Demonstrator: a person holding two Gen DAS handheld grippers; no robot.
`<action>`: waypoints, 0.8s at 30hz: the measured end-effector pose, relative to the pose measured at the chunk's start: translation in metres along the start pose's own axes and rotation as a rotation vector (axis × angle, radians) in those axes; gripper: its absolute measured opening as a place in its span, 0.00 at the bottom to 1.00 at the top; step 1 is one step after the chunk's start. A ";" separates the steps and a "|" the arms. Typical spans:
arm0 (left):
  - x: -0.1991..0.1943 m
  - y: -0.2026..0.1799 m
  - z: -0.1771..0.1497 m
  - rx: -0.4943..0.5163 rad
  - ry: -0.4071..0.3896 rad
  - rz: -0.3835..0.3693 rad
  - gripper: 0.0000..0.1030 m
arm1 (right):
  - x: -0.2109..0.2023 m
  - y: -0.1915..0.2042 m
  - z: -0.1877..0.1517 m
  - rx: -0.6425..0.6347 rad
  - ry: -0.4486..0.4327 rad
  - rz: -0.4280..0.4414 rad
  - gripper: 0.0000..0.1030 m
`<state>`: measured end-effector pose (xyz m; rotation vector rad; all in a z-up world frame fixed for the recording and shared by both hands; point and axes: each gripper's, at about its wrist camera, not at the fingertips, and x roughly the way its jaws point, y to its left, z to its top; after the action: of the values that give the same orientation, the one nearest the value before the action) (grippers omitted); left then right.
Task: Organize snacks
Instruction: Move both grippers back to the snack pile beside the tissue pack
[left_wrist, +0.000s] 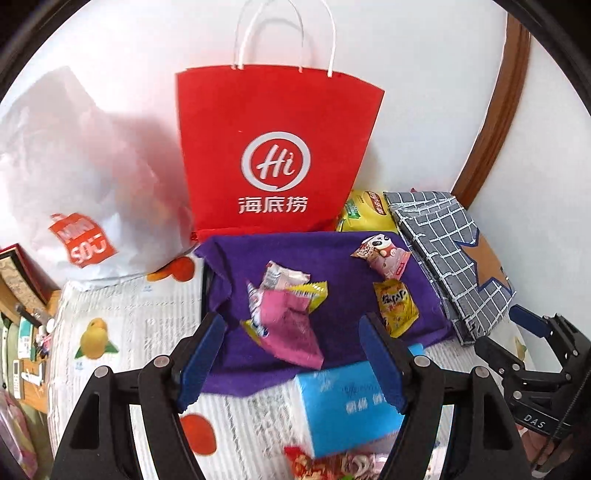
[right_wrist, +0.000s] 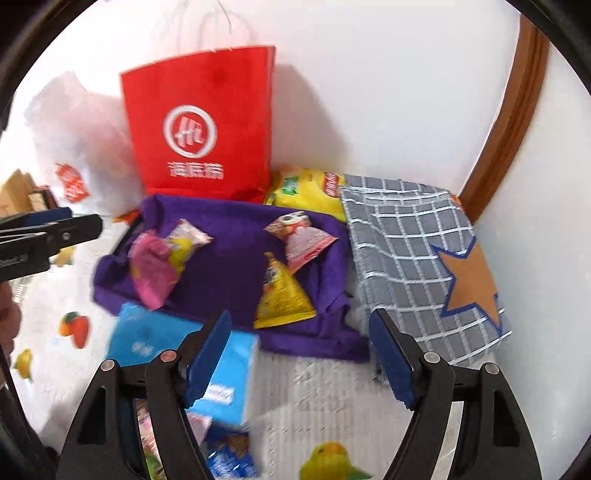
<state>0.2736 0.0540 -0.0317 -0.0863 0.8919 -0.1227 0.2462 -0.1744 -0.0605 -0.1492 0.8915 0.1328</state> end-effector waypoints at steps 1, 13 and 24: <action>-0.005 0.002 -0.004 -0.004 -0.003 0.002 0.72 | -0.004 0.001 -0.004 0.009 -0.016 0.009 0.74; -0.037 0.026 -0.071 -0.055 0.030 0.012 0.72 | -0.014 0.016 -0.067 0.029 0.050 0.097 0.72; -0.036 0.047 -0.123 -0.116 0.092 0.042 0.72 | 0.017 0.014 -0.136 -0.002 0.140 0.139 0.57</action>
<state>0.1592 0.1031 -0.0868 -0.1704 0.9917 -0.0359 0.1509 -0.1853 -0.1590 -0.0991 1.0420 0.2546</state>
